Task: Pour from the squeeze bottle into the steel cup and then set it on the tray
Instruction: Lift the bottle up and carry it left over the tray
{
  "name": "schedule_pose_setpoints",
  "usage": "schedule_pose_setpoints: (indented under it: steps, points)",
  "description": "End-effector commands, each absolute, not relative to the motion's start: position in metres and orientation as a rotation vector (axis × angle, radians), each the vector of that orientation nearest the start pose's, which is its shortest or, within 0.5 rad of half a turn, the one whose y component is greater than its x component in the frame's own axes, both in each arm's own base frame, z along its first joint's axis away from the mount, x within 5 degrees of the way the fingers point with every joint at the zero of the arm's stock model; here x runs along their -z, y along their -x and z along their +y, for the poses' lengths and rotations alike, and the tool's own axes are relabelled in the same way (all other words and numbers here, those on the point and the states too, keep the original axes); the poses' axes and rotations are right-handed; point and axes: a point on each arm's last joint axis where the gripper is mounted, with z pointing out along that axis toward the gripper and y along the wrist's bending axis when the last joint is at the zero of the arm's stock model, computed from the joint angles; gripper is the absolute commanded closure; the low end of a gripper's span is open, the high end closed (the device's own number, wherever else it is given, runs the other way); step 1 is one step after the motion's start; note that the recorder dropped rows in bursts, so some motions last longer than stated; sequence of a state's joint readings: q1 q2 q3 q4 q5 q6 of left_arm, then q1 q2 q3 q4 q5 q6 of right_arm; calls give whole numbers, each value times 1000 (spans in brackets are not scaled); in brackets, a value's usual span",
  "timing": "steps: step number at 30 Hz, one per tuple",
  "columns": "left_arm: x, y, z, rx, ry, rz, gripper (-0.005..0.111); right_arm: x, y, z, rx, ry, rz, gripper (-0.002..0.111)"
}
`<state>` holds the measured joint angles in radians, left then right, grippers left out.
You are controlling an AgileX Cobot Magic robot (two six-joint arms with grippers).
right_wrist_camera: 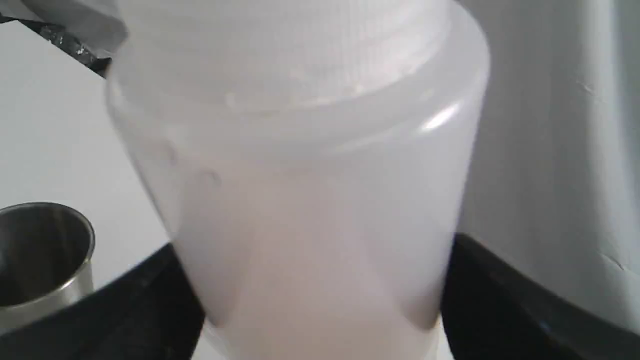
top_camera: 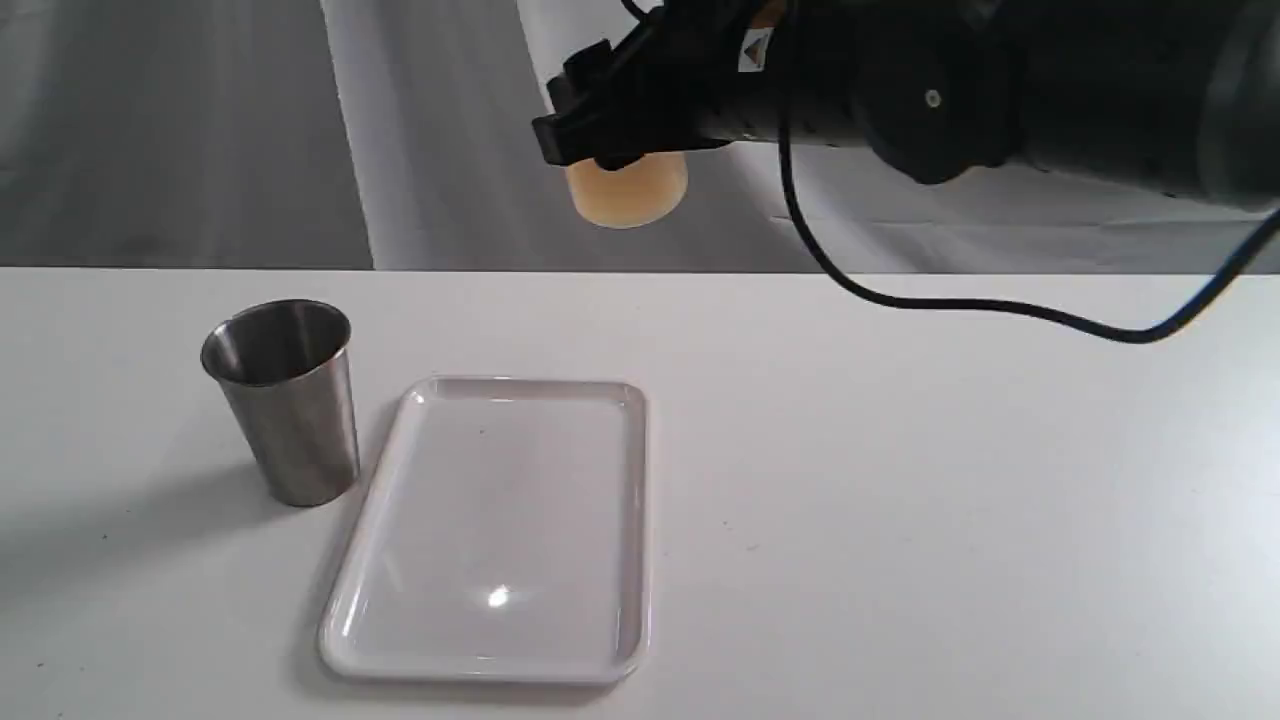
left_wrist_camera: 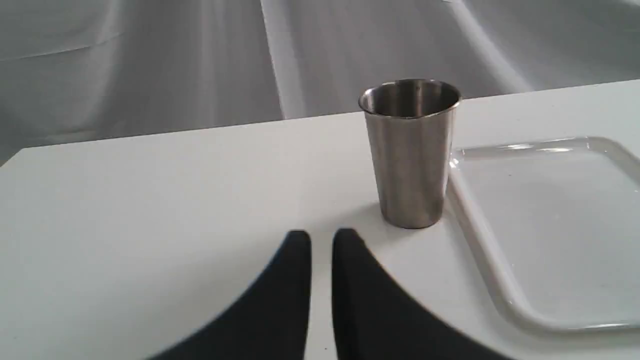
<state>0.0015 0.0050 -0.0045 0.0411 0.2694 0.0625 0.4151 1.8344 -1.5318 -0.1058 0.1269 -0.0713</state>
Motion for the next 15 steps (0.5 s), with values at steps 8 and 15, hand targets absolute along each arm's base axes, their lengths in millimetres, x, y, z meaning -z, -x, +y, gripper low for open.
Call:
schedule_pose_setpoints:
  steps: [8, 15]
  points:
    - [-189, -55, 1, -85, -81, 1744, 98, -336, -418, 224, -170, 605, 1765, 74]
    - [-189, -55, 1, -85, -81, 1744, 98, -322, -425, 263, -160, 689, 1784, 74]
